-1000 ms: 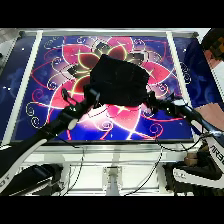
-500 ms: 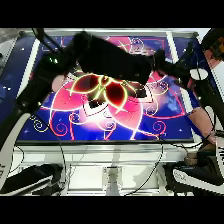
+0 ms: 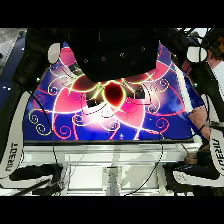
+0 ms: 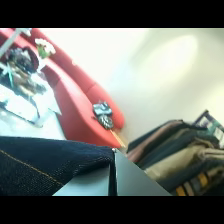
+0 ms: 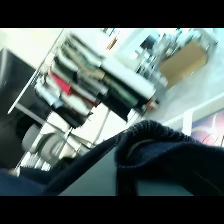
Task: Fold the clothes and pants, and hang the long-sleeved shirts on hangers.
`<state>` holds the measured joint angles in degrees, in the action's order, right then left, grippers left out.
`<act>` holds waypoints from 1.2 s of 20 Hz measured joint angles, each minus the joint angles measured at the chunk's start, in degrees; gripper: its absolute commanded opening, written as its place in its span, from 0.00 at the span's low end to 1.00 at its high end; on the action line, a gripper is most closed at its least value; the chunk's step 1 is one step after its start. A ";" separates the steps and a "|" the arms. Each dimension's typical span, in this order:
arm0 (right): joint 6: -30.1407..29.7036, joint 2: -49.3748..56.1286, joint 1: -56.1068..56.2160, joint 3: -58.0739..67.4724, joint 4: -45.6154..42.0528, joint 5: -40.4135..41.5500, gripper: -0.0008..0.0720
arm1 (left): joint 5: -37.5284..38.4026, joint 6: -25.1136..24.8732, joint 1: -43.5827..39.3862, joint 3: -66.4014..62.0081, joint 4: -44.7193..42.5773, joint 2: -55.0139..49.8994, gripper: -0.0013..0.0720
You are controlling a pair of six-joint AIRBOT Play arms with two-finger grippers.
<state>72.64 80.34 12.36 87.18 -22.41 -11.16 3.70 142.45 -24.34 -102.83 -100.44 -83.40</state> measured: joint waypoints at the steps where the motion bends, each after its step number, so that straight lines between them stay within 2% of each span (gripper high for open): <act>1: -0.07 1.05 0.17 0.48 0.00 1.60 0.05 | -0.66 -0.02 0.61 -0.57 0.00 -0.66 0.02; 5: -0.15 5.81 0.48 2.32 0.20 6.64 0.05 | -2.95 0.46 3.74 -1.75 0.66 -2.67 0.02; 9: -0.20 10.38 0.57 6.99 0.17 7.26 0.05 | -2.49 1.01 5.33 -2.10 1.18 -3.48 0.02; 11: -0.22 12.09 0.46 8.87 -0.02 6.75 0.05 | 0.87 -0.24 5.57 -2.14 1.36 -3.65 0.02; 14: -0.22 13.53 -0.31 10.08 -0.48 3.28 0.05 | 10.73 -4.33 5.62 -2.12 1.44 -3.76 0.02; 17: 0.46 14.19 -2.32 10.47 -2.34 -5.97 0.05 | 19.10 -8.72 5.49 -2.01 1.49 -3.80 0.02; 19: 4.63 14.10 -3.80 9.97 -5.60 -11.89 0.05 | 23.74 -10.60 5.29 -2.01 1.46 -3.74 0.02; 24: 20.06 10.64 -5.44 4.07 -19.71 -20.98 0.05 | 36.04 -18.47 2.21 -1.99 1.22 -3.69 0.02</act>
<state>92.71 90.98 6.92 91.24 -42.13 -32.14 39.75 123.98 -22.13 -104.81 -99.22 -87.09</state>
